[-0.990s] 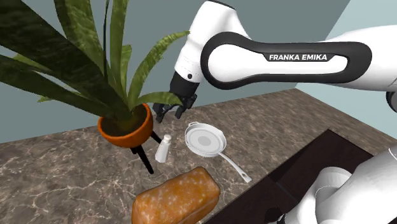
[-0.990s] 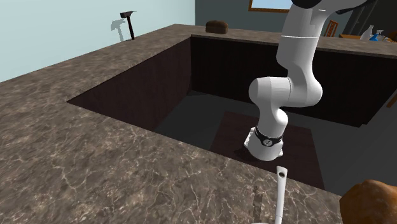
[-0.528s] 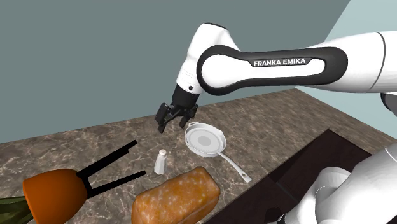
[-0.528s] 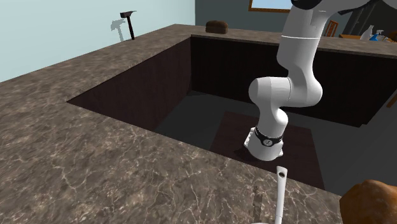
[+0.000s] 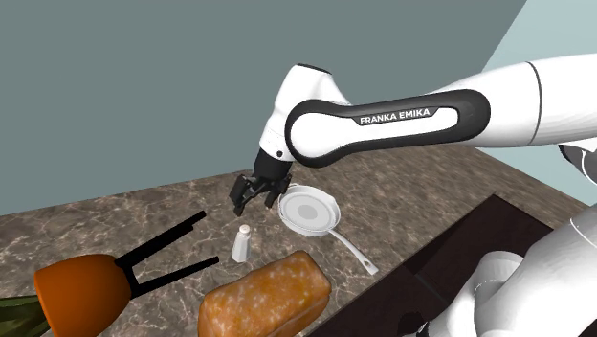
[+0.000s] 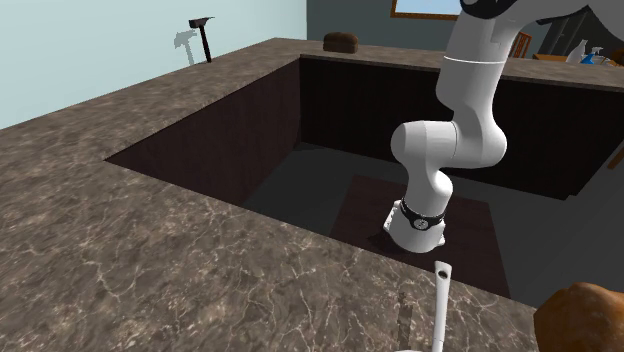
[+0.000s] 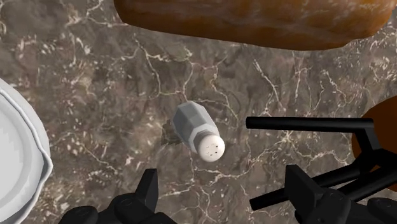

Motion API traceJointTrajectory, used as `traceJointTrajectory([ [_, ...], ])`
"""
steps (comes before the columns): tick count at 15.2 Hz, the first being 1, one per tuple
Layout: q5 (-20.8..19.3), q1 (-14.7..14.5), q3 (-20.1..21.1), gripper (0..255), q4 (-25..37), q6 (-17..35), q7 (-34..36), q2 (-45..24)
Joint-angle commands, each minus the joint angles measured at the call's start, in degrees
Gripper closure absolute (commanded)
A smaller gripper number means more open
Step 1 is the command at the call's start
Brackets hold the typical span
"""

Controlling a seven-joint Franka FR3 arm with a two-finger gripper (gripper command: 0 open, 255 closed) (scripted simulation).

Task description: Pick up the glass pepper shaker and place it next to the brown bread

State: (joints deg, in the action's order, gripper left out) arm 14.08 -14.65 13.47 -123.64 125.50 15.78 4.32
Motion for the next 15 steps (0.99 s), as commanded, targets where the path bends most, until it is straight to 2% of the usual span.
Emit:
traceJointTrajectory([
  [1,0.0,-0.09,0.11,0,-0.23,0.62,0.08,-0.33],
  [7,0.0,-0.08,0.11,0,-0.23,0.6,0.08,-0.33],
  [8,0.0,-0.08,0.11,255,-0.23,0.6,0.08,-0.33],
  [15,0.0,-0.08,0.11,255,-0.23,0.6,0.08,-0.33],
])
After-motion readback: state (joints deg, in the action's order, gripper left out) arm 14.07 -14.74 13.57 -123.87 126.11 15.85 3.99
